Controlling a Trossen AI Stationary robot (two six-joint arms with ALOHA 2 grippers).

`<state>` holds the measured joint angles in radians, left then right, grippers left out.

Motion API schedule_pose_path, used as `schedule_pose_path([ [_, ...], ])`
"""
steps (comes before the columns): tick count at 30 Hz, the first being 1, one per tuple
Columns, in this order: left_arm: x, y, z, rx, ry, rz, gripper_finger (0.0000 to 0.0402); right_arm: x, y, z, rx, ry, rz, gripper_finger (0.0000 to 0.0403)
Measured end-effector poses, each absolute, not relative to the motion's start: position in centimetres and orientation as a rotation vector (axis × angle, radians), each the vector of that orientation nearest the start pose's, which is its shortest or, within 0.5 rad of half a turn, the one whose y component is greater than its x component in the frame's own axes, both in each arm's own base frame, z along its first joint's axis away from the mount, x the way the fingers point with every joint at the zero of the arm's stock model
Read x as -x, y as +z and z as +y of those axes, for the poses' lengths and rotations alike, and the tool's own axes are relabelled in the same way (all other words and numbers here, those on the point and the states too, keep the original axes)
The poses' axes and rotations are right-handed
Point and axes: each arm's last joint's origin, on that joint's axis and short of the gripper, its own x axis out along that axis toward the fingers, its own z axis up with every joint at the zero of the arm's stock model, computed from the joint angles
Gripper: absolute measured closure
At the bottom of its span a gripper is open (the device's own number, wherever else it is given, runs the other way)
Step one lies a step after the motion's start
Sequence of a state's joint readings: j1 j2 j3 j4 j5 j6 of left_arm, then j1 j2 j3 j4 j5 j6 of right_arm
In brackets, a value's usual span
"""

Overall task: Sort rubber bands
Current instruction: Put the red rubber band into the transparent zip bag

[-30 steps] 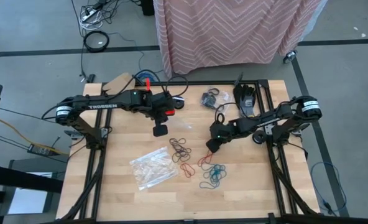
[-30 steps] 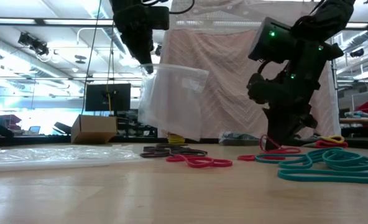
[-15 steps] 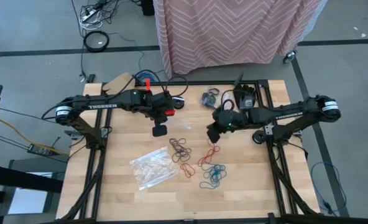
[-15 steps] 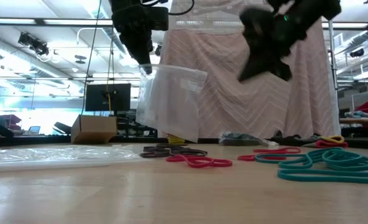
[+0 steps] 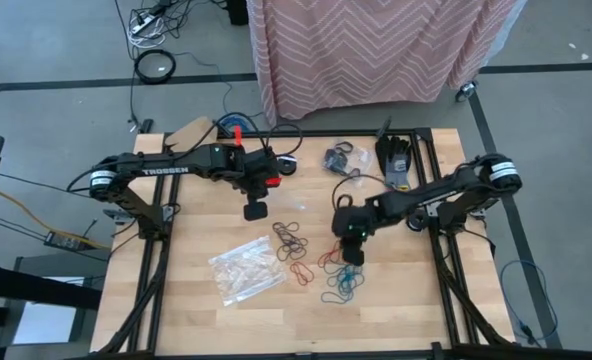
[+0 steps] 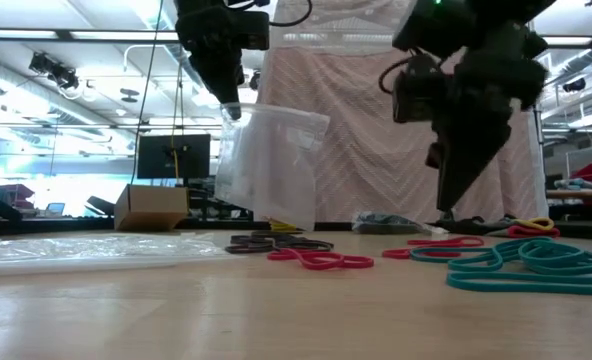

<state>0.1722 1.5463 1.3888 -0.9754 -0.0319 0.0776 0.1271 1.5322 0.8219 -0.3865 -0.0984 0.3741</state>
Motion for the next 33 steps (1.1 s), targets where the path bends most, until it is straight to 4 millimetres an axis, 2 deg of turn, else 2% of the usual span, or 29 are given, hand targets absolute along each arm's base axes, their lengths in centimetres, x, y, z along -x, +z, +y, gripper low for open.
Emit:
schedule_pose_path([
  [8,-30.1,30.1,5.3,0.013,0.139,1.142,0.0401,-27.8,14.2,3.8,-0.342,-0.103,1.167,0.0253],
  [12,-30.1,30.1,5.3,0.013,0.139,1.142,0.0401,-28.1,14.0,3.8,-0.349,-0.103,1.150,0.0213],
  [15,-30.1,30.1,5.3,0.013,0.139,1.141,0.0401,-28.1,13.7,3.7,-0.319,-0.131,1.159,0.0200],
  [17,-30.1,30.1,5.3,0.013,0.139,1.141,0.0401,-28.0,13.3,3.6,-0.328,-0.171,1.190,0.0210],
  [19,-30.1,30.1,5.3,0.013,0.139,1.141,0.0401,-27.9,12.8,3.5,-0.344,-0.202,1.215,0.0241],
  [24,-30.1,30.0,5.3,0.014,0.139,1.142,0.0401,-27.8,12.5,3.4,-0.404,-0.282,1.229,0.0372],
  [25,-30.1,30.0,5.3,0.015,0.141,1.141,0.0401,-27.8,12.5,3.4,-0.416,-0.293,1.223,0.0387],
  [33,-30.2,30.1,5.3,0.041,0.148,1.128,0.0401,-28.4,14.9,3.0,-0.504,-0.346,1.108,0.0402],
])
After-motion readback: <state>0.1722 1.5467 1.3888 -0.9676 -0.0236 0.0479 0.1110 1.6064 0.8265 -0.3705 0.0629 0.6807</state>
